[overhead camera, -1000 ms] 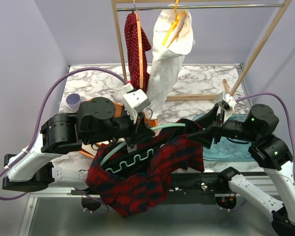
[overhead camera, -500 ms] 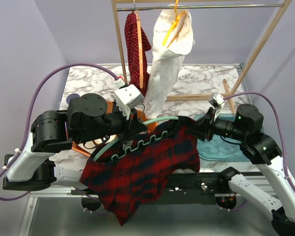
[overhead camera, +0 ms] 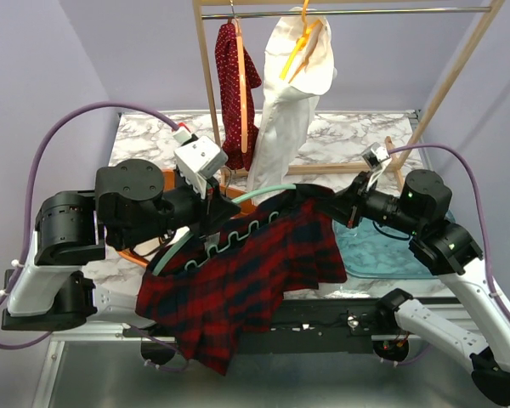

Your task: Remove the skirt from the hanger

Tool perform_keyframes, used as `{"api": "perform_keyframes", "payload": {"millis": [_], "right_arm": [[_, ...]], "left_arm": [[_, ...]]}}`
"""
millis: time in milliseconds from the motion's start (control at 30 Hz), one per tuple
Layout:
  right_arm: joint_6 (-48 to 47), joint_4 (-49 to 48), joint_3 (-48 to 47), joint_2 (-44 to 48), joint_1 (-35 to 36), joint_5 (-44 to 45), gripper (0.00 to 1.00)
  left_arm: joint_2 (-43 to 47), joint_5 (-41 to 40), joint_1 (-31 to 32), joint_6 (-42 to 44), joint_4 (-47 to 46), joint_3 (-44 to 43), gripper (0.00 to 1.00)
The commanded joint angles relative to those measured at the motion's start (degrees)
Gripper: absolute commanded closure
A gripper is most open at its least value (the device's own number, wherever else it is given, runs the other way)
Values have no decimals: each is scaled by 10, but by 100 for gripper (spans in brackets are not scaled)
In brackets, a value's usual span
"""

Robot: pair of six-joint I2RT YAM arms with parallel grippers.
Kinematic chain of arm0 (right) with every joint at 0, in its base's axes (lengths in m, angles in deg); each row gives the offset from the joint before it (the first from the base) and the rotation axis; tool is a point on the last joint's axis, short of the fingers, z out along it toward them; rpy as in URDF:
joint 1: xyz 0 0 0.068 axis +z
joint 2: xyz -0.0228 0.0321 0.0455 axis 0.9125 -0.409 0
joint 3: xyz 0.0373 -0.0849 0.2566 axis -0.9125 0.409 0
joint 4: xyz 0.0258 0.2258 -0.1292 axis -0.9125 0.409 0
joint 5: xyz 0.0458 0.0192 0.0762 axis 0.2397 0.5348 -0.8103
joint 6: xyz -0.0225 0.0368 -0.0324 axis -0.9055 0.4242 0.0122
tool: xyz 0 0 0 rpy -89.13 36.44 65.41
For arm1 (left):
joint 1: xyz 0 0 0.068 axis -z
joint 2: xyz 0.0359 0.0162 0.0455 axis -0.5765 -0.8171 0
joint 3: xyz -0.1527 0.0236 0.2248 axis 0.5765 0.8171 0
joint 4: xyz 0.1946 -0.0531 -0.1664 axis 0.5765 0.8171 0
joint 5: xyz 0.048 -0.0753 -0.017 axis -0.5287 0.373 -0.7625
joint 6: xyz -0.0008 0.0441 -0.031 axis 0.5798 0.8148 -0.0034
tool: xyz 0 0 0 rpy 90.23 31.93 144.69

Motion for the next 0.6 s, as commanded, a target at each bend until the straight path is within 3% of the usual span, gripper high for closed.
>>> {"api": "perform_keyframes", "payload": {"millis": [0,67,133,167,267,367,433,467,500,533,567], "right_arm": [[20,88,16,-5,-21,162,77],[0,64,17,-3,-21,46,63],[-11,42,17,-9,-21,-39,59],[-8,37,23,-10,-21,-90,66],[14,-6,45,1,-21,-80,99],[16,20,40,-3,-21,-4,99],[16,19,37,-4,-21,3,99],[8,15,34,-4,-21,-35,99],[-2,10,31,-5,-21,-71,91],[-14,-1,25,-5,-21,-113,74],[-39,5,15,-6,-21,-160,51]], "left_arm": [[69,-129,-9,-9,-22,-70,100],[72,-109,-9,-10,-30,-62,100],[70,-98,-9,-10,-46,-52,100],[69,-85,-9,-10,-51,-49,100],[56,-66,-9,-9,-67,-40,100],[45,-51,-9,-10,-82,-41,100],[45,-32,-9,-12,-95,-44,100],[44,-27,-8,-14,-98,-45,100],[44,-19,-9,-15,-97,-46,100],[44,-16,-8,-15,-97,-47,100],[44,-14,-9,-14,-96,-46,100]]}}
